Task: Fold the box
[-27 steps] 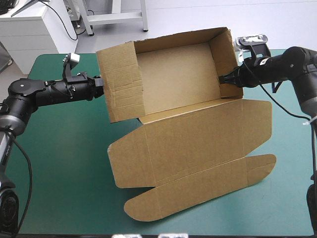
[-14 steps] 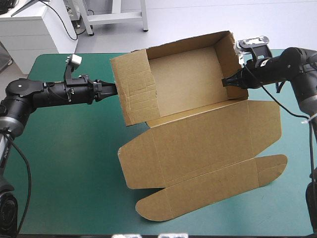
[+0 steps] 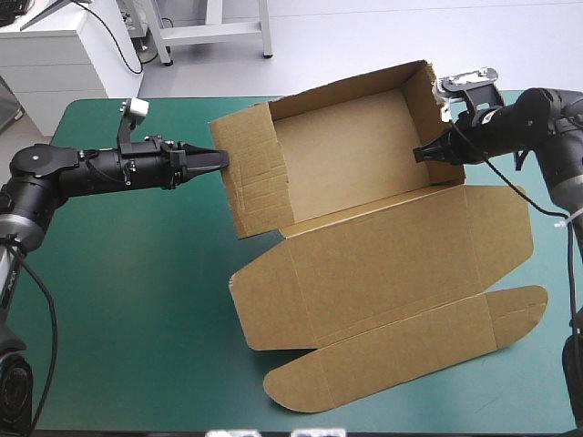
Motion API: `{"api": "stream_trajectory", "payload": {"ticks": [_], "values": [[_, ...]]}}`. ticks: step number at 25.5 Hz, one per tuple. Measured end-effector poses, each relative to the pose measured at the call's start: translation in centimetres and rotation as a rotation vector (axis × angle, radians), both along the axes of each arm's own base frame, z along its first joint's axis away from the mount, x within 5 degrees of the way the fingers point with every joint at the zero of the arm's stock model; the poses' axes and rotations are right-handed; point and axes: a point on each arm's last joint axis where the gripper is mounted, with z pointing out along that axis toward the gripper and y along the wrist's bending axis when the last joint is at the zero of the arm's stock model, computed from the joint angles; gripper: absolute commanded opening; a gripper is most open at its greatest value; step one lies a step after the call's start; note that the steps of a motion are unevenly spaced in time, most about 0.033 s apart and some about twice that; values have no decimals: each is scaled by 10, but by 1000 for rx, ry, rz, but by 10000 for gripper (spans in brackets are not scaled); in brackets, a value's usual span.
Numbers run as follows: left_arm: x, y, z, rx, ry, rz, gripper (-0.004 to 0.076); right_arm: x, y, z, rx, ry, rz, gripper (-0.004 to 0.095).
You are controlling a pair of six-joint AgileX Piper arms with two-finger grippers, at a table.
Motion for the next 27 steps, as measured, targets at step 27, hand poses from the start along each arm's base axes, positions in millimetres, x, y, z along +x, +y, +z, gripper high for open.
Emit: {"api": "stream_trajectory", "payload": {"ticks": [27], "values": [[-43, -60, 39, 173, -118, 258, 372, -1, 31, 20, -52, -114, -35, -7]]}}
